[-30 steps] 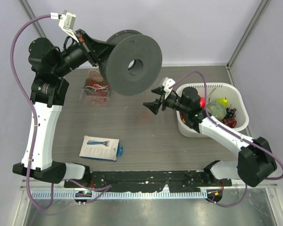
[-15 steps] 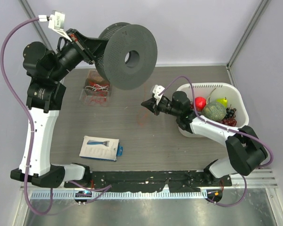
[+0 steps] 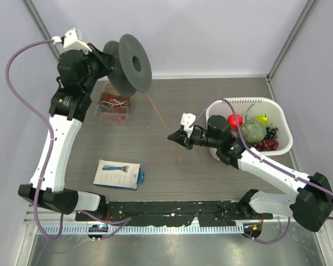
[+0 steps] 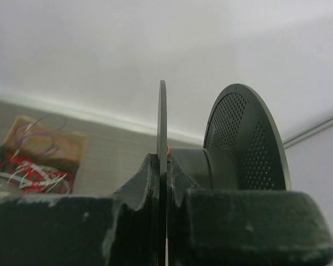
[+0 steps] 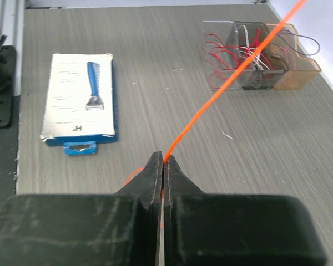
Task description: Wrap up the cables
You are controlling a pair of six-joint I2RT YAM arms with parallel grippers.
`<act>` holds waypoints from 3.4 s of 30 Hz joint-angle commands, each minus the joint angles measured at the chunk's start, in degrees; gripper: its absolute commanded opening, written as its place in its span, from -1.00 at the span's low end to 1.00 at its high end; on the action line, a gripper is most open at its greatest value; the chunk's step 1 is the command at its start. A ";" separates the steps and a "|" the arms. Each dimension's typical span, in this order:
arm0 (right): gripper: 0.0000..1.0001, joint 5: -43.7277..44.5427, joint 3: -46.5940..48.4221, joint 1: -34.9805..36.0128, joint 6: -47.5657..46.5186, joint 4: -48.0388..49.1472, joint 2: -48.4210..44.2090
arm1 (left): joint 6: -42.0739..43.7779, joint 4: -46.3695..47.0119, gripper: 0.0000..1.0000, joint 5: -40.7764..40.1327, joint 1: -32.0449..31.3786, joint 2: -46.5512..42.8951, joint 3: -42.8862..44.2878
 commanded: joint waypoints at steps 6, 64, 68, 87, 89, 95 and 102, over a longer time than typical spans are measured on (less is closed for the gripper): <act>-0.99 -1.38 8.34 3.48 -10.13 -17.64 -6.09 | 5.68 4.12 -1.00 -9.60 0.22 4.06 -3.48; -0.99 9.09 38.59 -15.32 -3.91 -18.79 15.26 | 24.95 3.49 -1.00 34.61 -10.06 -5.96 -16.68; -0.99 5.48 36.75 -17.35 -0.65 -18.62 16.23 | 19.15 4.46 -1.00 36.10 -9.01 -4.20 -11.93; -0.41 -3.84 21.89 -19.20 12.72 -4.73 10.08 | 8.58 9.03 -1.00 27.66 -7.60 0.81 3.19; 0.05 -2.88 21.45 -19.20 12.81 -4.73 9.38 | 8.67 9.03 -1.00 28.98 -7.69 0.81 3.99; 0.37 -0.15 19.43 -19.37 13.86 -4.73 6.83 | 9.11 9.39 -1.00 28.29 -7.69 1.25 6.88; 0.45 -0.77 12.68 -19.37 14.74 -5.00 2.88 | 8.93 8.51 -1.00 24.25 -7.69 3.53 13.47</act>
